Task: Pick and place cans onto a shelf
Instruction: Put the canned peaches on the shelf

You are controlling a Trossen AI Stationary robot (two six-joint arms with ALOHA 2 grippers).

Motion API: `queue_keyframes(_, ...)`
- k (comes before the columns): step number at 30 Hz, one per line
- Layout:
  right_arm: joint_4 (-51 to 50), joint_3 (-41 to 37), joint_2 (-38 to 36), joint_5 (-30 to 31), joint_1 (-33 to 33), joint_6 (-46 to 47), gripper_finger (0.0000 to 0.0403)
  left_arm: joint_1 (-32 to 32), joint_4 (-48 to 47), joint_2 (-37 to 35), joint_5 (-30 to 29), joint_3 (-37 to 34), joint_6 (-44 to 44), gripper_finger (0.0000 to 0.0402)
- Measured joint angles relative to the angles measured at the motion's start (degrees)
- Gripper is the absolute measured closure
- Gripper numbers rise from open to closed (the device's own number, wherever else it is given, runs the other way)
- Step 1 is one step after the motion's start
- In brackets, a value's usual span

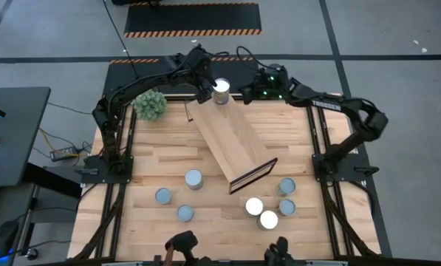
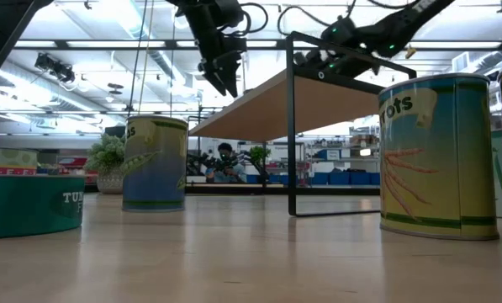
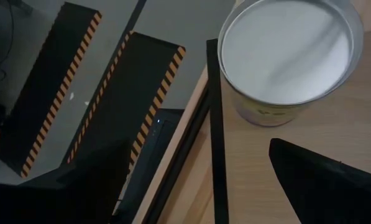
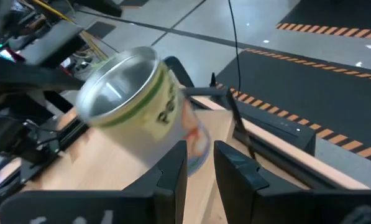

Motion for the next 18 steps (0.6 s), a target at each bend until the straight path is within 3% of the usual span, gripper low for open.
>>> queue_keyframes(10,-0.7,7.8,8.0,-0.3,-1.0,-0.1,0.0315,0.0,-1.0,0.0,6.2,0.0,-1.6,0.0013)
queue_keyframes(18,0.1,8.8,9.6,-0.1,-1.4,-1.9,0.0316,-0.2,1.0,0.0,3.4,0.0,-1.6,0.0013)
